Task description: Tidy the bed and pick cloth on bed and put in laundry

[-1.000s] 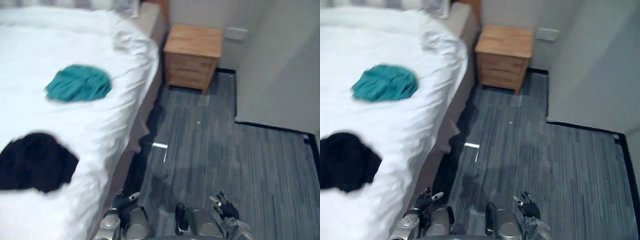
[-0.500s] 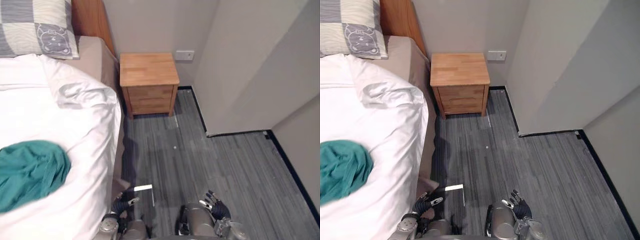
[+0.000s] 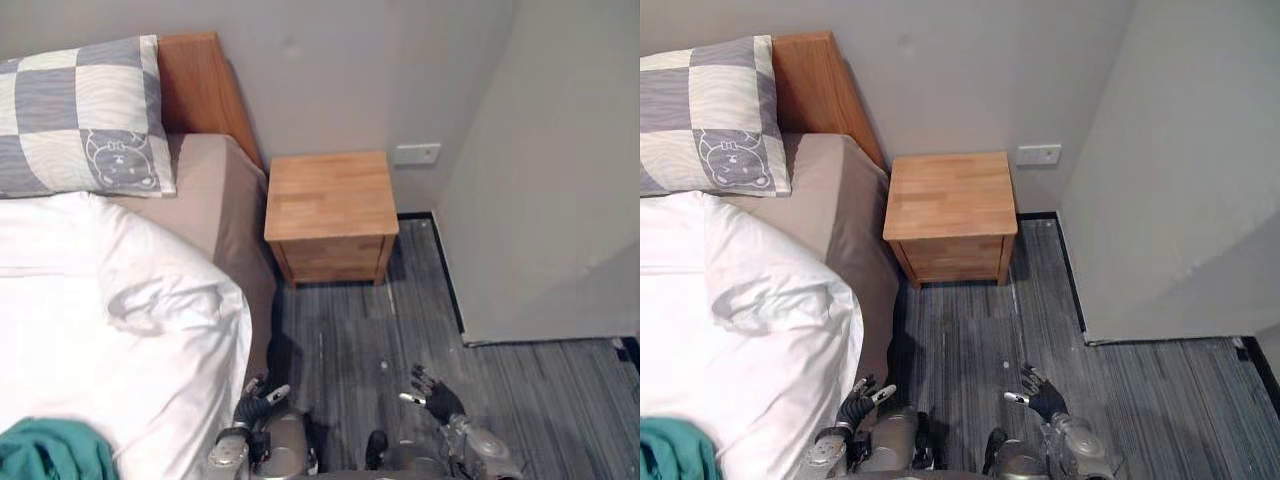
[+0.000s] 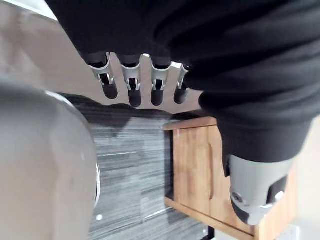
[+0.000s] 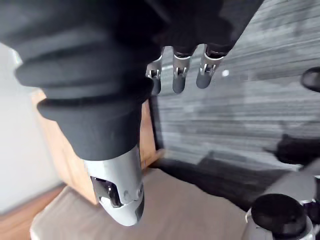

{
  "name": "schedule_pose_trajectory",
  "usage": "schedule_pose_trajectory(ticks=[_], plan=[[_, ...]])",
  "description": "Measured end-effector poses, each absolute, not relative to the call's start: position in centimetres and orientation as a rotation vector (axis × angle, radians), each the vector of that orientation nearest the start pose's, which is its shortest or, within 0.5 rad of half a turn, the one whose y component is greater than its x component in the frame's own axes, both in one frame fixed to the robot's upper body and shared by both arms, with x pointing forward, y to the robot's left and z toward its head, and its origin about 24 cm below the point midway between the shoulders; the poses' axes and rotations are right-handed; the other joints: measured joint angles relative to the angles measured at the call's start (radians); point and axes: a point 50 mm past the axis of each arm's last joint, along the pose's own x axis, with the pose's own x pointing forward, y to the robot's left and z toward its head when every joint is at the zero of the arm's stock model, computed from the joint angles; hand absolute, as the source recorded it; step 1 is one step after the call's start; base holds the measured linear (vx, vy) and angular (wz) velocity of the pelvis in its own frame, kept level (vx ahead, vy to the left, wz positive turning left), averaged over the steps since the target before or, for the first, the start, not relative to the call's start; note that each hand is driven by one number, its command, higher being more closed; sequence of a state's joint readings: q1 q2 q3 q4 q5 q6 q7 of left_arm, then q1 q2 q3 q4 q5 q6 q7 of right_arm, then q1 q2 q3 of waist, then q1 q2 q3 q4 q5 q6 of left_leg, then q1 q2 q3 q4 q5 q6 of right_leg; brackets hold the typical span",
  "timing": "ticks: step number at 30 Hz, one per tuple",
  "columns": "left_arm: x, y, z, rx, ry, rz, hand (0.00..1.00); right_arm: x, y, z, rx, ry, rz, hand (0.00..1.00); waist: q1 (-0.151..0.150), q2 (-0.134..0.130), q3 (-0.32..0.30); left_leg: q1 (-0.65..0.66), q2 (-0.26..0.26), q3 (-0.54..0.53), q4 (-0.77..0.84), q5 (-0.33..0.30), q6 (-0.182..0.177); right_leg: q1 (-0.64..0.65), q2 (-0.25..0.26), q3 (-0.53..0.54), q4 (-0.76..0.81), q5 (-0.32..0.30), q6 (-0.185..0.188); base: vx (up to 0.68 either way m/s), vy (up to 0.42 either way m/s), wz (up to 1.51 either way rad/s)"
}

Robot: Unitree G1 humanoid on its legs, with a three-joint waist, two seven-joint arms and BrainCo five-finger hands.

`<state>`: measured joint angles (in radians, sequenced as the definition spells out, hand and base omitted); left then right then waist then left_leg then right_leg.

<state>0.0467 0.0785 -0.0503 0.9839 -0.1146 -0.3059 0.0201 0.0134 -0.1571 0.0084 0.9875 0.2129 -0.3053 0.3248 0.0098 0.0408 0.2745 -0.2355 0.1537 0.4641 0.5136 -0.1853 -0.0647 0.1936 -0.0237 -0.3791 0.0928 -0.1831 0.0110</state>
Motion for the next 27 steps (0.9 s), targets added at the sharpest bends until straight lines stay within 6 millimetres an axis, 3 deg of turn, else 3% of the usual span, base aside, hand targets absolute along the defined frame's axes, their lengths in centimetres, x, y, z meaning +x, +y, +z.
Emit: schedule_pose_trajectory(ticks=[1,2,3,4,5,6,7,8,10,11,12,13,15,16,17,18,19,22,23,25,27], plan=[[14.4,17.4,-13.5,0.000,0.720,0.079,0.00,14.8,-19.7,-12.8,0.126,0.694,0.118,0.00,-0.001,0.005,-0.004,0.007,0.016,0.141,-0.060,0.054,0.064,0.047,0.011,-0.046,-0.010,-0.029,0.018,0.50,0.031,1.43],[14.4,17.8,-13.5,0.014,0.718,0.082,0.00,13.6,-19.1,-13.5,0.142,0.734,0.106,0.00,0.005,-0.023,-0.024,0.041,0.010,0.263,-0.051,0.010,0.205,0.100,0.002,-0.116,-0.003,-0.069,0.048,0.72,0.024,1.83],[14.5,18.1,-13.4,0.018,0.717,0.086,0.00,13.7,-18.9,-13.5,0.144,0.730,0.102,0.00,0.007,-0.045,-0.046,0.030,0.005,0.284,-0.046,-0.047,0.258,0.098,-0.004,-0.165,0.032,-0.092,0.084,0.64,0.018,1.57],[14.6,18.0,-13.4,0.015,0.715,0.088,0.00,14.1,-18.9,-13.3,0.139,0.718,0.100,0.00,0.009,-0.051,-0.047,0.026,0.000,0.276,-0.041,-0.066,0.267,0.090,-0.016,-0.173,0.076,-0.107,0.105,0.55,0.028,1.15],[14.7,18.4,-13.4,0.019,0.727,0.099,0.00,15.1,-19.1,-12.9,0.126,0.693,0.100,0.00,0.022,-0.061,-0.045,0.024,-0.024,0.249,-0.038,-0.087,0.281,0.039,-0.059,-0.176,0.243,-0.138,0.133,0.54,0.068,0.96],[14.6,18.2,-13.6,0.016,0.750,0.100,0.00,16.6,-19.4,-12.3,0.108,0.655,0.101,0.00,0.024,-0.061,-0.044,0.046,-0.055,0.199,-0.051,-0.098,0.273,-0.067,-0.141,-0.140,0.545,-0.125,0.125,0.53,0.074,1.00],[14.4,18.3,-13.7,0.017,0.763,0.103,0.00,17.0,-19.5,-12.1,0.102,0.642,0.101,0.00,0.025,-0.062,-0.043,0.063,-0.069,0.174,-0.055,-0.103,0.265,-0.099,-0.162,-0.118,0.644,-0.131,0.113,0.53,0.025,1.38],[13.9,18.4,-14.0,0.013,0.793,0.110,0.00,17.5,-19.5,-11.8,0.091,0.620,0.095,0.00,0.022,-0.058,-0.040,0.125,-0.094,0.088,-0.076,-0.111,0.251,-0.120,-0.182,-0.092,0.750,-0.163,0.072,0.53,-0.050,1.60],[13.5,18.4,-14.1,0.009,0.806,0.108,0.00,18.3,-18.9,-11.0,0.068,0.558,0.129,0.00,0.016,-0.042,-0.036,0.199,-0.098,-0.038,-0.120,-0.107,0.239,-0.142,-0.142,-0.061,0.713,-0.192,0.048,0.48,-0.129,1.89],[13.3,18.6,-14.2,0.013,0.814,0.108,0.00,19.1,-18.2,-9.7,0.042,0.462,0.151,0.00,0.000,-0.041,-0.038,0.227,-0.096,-0.150,-0.169,-0.087,0.206,-0.203,-0.082,0.023,0.613,-0.195,0.041,0.31,-0.168,1.83],[13.3,18.7,-14.2,0.009,0.814,0.111,0.00,19.4,-17.9,-9.0,0.030,0.414,0.153,0.00,-0.006,-0.044,-0.039,0.227,-0.096,-0.201,-0.183,-0.080,0.194,-0.233,-0.059,0.074,0.566,-0.194,0.042,0.34,-0.233,2.47],[13.3,19.0,-14.1,0.012,0.818,0.115,0.00,19.9,-17.6,-7.6,0.016,0.333,0.144,0.00,-0.021,-0.050,-0.043,0.216,-0.098,-0.303,-0.202,-0.068,0.175,-0.292,-0.018,0.200,0.466,-0.185,0.049,0.31,-0.278,2.40],[13.2,19.8,-14.1,0.045,0.836,0.110,0.00,20.6,-17.2,-5.2,0.001,0.211,0.138,0.00,-0.044,-0.075,-0.057,0.189,-0.112,-0.456,-0.208,-0.047,0.135,-0.356,0.027,0.457,0.293,-0.113,0.095,0.34,-0.309,2.67],[12.8,20.8,-14.1,0.075,0.853,0.115,0.00,21.1,-17.0,-4.0,-0.019,0.150,0.153,0.00,-0.045,-0.111,-0.076,0.176,-0.133,-0.522,-0.191,-0.050,0.101,-0.356,0.012,0.550,0.158,-0.018,0.125,0.48,-0.461,2.42],[12.1,22.4,-14.1,0.100,0.877,0.148,0.00,22.0,-16.8,-2.6,-0.042,0.084,0.185,0.00,-0.022,-0.155,-0.084,0.179,-0.163,-0.579,-0.170,-0.073,0.062,-0.358,-0.022,0.564,0.101,0.173,0.119,0.46,-0.468,1.80],[12.0,22.4,-14.2,0.086,0.888,0.162,0.00,22.7,-17.0,-2.1,-0.062,0.067,0.198,0.00,-0.012,-0.131,-0.088,0.178,-0.142,-0.605,-0.161,-0.076,0.051,-0.352,-0.002,0.538,0.116,0.181,0.111,0.43,-0.498,1.26],[10.7,22.3,-14.5,0.051,0.909,0.189,0.00,25.1,-16.8,0.8,-0.119,-0.037,0.284,0.00,0.013,-0.097,-0.107,0.164,-0.092,-0.608,-0.172,-0.062,0.026,-0.325,0.027,0.493,0.066,0.189,0.094,0.21,-0.285,0.66],[10.0,22.1,-14.8,0.017,0.925,0.207,0.00,27.3,-16.4,4.4,-0.150,-0.163,0.352,0.00,0.013,-0.072,-0.109,0.155,-0.045,-0.569,-0.214,-0.038,-0.015,-0.302,0.038,0.419,0.041,0.189,0.072,0.09,-0.208,0.85],[10.0,22.1,-14.8,0.024,0.927,0.188,0.00,28.1,-16.4,5.8,-0.162,-0.197,0.350,0.00,0.010,-0.072,-0.109,0.155,-0.014,-0.467,-0.223,-0.012,-0.019,-0.274,0.027,0.348,0.049,0.167,0.036,0.04,-0.214,1.31],[9.9,22.0,-14.8,0.035,0.929,0.168,0.00,28.7,-16.5,6.5,-0.181,-0.196,0.349,0.00,0.010,-0.071,-0.108,0.159,0.020,-0.327,-0.195,-0.004,-0.001,-0.237,0.014,0.276,0.070,0.138,0.014,0.02,-0.179,1.30],[9.8,22.1,-14.8,0.080,0.938,0.143,0.00,29.3,-16.1,7.1,-0.229,-0.192,0.340,0.00,0.014,-0.072,-0.107,0.157,0.044,-0.202,-0.160,-0.022,0.050,-0.207,-0.014,0.191,0.117,0.082,0.011,-0.03,-0.060,1.16]])
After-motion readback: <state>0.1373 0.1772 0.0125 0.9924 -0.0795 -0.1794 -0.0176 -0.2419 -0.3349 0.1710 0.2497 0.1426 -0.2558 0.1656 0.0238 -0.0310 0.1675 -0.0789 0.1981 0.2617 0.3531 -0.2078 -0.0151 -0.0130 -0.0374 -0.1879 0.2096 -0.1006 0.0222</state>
